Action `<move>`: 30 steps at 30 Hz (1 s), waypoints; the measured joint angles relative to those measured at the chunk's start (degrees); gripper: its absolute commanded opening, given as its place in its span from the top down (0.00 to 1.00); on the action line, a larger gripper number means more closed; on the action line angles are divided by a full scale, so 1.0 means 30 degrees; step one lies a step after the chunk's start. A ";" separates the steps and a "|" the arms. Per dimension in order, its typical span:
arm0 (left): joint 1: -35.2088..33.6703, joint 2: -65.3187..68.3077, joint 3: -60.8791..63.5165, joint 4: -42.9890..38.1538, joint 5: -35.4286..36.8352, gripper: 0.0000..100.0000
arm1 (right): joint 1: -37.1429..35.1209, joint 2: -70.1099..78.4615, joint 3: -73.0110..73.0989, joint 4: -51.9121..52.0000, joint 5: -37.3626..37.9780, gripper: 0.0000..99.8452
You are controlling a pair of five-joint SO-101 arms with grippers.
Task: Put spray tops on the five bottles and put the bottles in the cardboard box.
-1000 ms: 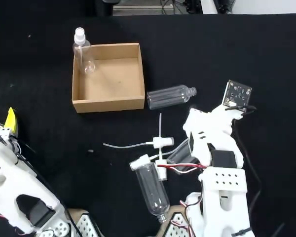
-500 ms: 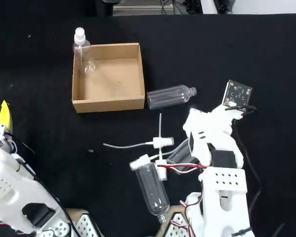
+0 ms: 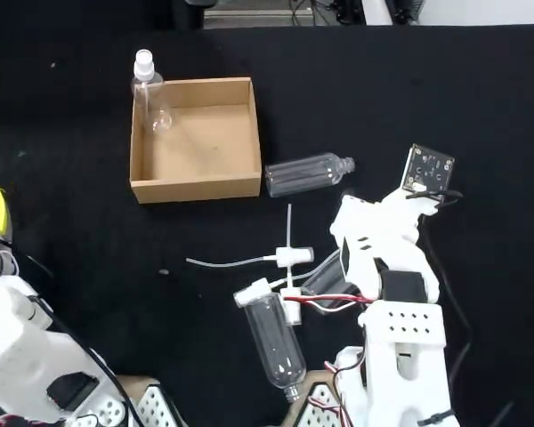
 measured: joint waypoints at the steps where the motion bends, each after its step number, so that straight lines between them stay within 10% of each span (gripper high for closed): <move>1: 0.0000 -0.0234 0.0000 0.0615 0.0000 0.56 | 0.0000 0.0000 0.0000 0.0000 0.0000 0.80; 9: -0.0029 -0.0586 -0.2344 0.5216 0.0000 0.56 | 0.0000 0.0000 0.0000 0.0000 0.0000 0.80; 25: 0.0615 -0.0586 -0.2755 0.5832 0.0000 0.56 | 0.0000 0.0000 0.0000 0.0000 0.0000 0.80; 30: 0.0615 -0.0586 -0.2755 0.5832 0.0000 0.72 | 0.0000 0.0000 0.0000 0.0000 0.0000 0.80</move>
